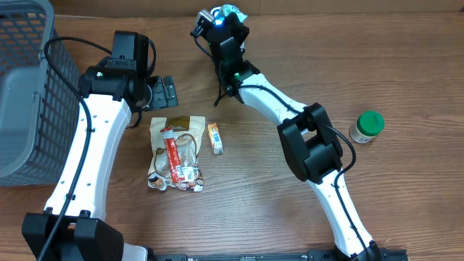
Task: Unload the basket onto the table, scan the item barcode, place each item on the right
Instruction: 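Move the teal packet around in front of the scanner, then carry the teal packet right and lower it beside the green-lidded jar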
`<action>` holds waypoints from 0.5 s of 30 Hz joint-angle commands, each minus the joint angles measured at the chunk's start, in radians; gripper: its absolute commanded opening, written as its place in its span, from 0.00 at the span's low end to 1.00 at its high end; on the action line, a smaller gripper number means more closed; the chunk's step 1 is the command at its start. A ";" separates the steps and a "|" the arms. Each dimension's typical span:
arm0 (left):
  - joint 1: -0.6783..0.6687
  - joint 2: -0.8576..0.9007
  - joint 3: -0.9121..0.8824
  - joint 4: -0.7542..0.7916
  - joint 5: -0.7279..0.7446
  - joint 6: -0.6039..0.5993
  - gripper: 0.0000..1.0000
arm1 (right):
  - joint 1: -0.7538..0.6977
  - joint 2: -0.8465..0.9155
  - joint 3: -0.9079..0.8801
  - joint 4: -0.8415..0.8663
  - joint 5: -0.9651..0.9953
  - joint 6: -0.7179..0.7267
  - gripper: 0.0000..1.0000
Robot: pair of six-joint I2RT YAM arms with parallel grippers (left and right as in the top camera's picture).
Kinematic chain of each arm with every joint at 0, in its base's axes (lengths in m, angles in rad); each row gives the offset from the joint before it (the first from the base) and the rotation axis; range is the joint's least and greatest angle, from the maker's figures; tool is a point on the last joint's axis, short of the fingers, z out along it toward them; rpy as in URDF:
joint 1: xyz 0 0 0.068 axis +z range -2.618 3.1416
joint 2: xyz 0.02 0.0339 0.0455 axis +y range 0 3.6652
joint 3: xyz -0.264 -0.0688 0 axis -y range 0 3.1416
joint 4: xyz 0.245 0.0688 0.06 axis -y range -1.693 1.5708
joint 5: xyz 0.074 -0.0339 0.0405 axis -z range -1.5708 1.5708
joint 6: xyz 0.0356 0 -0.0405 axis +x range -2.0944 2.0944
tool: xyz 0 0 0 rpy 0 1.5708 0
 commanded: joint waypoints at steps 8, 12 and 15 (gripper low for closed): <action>-0.007 0.006 0.018 0.001 0.005 -0.014 1.00 | 0.008 -0.003 0.012 -0.067 -0.004 0.010 0.04; -0.007 0.006 0.018 0.000 0.005 -0.014 1.00 | 0.008 -0.045 0.012 -0.053 0.023 0.080 0.04; -0.007 0.006 0.018 0.001 0.005 -0.014 1.00 | -0.005 -0.113 0.013 -0.054 0.028 0.089 0.04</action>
